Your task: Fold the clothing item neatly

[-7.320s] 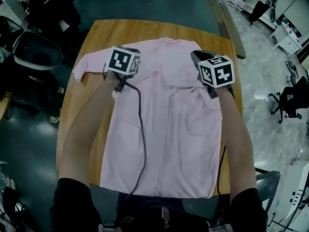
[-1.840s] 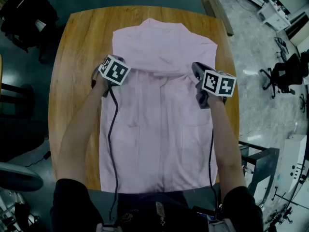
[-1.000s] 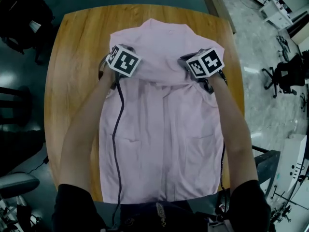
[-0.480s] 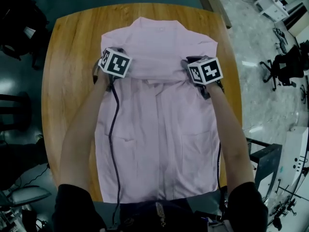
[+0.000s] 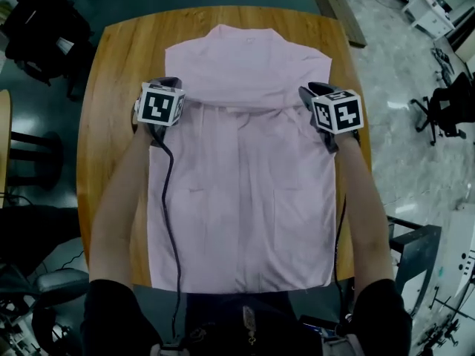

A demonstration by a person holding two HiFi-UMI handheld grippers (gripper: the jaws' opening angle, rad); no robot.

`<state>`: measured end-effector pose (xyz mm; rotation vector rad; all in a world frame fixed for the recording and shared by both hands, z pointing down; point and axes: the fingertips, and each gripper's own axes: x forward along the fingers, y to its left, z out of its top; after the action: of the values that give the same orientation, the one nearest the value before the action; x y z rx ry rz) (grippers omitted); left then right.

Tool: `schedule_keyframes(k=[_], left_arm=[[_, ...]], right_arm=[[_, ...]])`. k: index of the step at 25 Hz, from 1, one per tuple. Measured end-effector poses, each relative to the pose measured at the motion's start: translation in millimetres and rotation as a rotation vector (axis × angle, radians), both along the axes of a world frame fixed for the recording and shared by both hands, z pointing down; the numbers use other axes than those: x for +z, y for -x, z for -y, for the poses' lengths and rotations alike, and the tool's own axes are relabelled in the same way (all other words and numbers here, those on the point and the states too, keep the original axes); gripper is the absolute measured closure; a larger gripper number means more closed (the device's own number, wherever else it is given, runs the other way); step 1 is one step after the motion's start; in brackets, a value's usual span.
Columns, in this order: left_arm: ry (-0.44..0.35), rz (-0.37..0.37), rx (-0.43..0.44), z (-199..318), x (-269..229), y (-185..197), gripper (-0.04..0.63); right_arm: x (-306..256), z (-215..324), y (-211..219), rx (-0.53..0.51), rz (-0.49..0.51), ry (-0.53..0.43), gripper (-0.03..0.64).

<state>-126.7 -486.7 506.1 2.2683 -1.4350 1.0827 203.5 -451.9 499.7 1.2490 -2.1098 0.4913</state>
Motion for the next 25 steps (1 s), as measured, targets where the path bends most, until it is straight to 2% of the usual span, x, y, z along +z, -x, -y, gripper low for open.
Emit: schedule_keyframes(k=[6,10,13,16,18,23,25], left_arm=[[-0.023,-0.008,-0.019,-43,-32,20,0.588],[-0.078,-0.009,0.021,-41,-61,7,0.588],[-0.113,-0.031,0.074,-22,-79,-14,0.588],[-0.141,-0.060,0.133,8,-94,-41,0.588],[-0.151,-0.069,0.167,33,-100,-57,0.588],[-0.140,-0.006,0.246,95,-80,-75,0.586],[-0.112,0.005,0.276,115,-62,-80,0.519]], right_arm=[[-24,-23,8,-0.057,0.032,-0.023,0.515],[-50,-17,11,-0.091,0.048,-0.061,0.525],[-71,3,16,-0.112,0.039,-0.093,0.536],[-90,33,19,-0.134,0.030,-0.140,0.614],[-96,54,23,-0.161,0.023,-0.159,0.614],[-76,106,38,-0.247,-0.011,-0.172,0.614],[-58,127,40,-0.267,-0.025,-0.161,0.604]])
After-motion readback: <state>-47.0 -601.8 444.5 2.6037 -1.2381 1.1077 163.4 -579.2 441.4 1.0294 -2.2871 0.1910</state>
